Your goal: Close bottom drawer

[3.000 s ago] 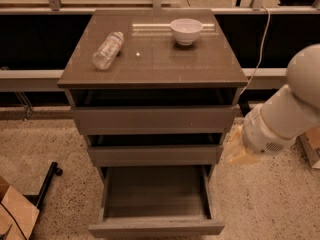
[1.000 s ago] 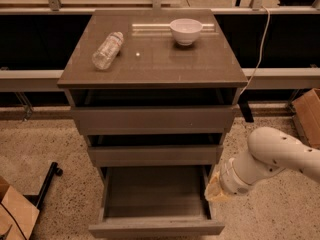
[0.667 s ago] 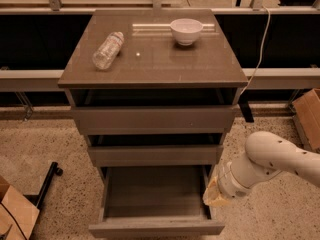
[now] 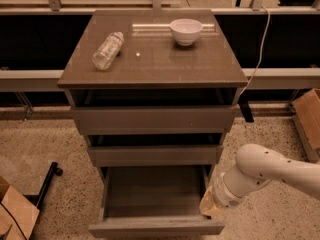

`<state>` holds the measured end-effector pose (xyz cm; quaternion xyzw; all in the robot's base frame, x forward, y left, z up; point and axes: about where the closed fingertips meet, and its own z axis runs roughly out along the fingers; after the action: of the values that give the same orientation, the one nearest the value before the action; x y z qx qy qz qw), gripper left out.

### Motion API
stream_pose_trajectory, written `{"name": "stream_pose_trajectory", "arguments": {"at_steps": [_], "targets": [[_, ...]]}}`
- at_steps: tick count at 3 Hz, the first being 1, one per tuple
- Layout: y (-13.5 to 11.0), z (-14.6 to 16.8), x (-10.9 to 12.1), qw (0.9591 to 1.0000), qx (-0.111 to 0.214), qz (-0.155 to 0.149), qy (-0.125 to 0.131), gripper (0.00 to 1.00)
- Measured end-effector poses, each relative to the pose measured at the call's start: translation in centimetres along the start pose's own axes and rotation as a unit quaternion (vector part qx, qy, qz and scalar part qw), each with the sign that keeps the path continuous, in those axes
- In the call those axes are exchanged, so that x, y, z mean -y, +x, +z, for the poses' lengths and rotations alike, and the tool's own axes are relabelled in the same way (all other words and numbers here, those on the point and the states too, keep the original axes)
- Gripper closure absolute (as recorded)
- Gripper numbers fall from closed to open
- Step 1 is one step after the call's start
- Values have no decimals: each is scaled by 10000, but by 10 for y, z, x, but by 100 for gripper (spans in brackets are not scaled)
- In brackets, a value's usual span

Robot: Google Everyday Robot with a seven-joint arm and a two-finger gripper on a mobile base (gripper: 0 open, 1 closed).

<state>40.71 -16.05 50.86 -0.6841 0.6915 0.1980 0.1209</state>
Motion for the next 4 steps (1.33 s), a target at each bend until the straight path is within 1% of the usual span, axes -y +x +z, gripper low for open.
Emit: {"name": "stream_pose_trajectory", "arguments": {"at_steps": [1,2,3,4], "targets": [[21,47,1,9996,154,122,-196,100],[47,86,4,9978,437,385,-314,100],[49,109,-5,9966,469,440,-507,100],[54,120,-5,9970,331,430,-559,100]]}}
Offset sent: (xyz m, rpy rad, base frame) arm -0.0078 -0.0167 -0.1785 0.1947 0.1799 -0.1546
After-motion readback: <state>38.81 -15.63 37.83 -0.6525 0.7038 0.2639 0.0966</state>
